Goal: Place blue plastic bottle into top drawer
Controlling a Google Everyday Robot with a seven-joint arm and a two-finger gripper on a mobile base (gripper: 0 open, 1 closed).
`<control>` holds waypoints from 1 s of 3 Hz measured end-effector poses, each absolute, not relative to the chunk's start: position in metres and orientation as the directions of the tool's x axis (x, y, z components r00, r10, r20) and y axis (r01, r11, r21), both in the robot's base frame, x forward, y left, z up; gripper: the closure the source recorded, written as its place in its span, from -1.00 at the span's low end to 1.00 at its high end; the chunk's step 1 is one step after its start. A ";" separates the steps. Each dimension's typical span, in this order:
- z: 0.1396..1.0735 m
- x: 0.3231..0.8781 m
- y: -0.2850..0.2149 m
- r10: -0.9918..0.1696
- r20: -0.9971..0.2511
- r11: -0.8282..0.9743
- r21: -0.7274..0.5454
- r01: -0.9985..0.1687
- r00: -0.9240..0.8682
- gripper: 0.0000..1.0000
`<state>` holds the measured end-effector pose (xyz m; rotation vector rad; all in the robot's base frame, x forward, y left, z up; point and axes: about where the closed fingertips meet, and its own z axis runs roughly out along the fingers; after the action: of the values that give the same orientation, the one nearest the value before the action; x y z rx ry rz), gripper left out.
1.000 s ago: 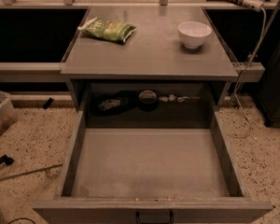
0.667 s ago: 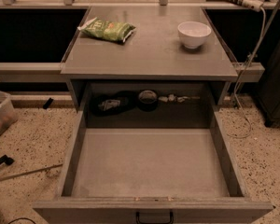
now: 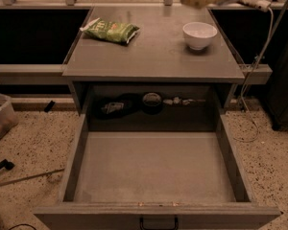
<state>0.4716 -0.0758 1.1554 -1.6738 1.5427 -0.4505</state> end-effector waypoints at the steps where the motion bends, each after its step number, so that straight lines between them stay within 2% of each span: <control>1: 1.076 0.488 -0.060 -0.927 -0.271 -0.006 -0.681 -0.732 0.260 1.00; 2: 1.040 0.481 -0.042 -0.905 -0.279 -0.072 -0.646 -0.760 0.322 1.00; 3: 1.042 0.479 -0.038 -0.900 -0.277 -0.080 -0.652 -0.754 0.336 1.00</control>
Offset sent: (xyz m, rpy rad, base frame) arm 0.0110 0.0083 -0.0598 -0.0005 0.0685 0.0638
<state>0.4792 -0.0379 1.0419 -1.8681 1.4566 -0.2529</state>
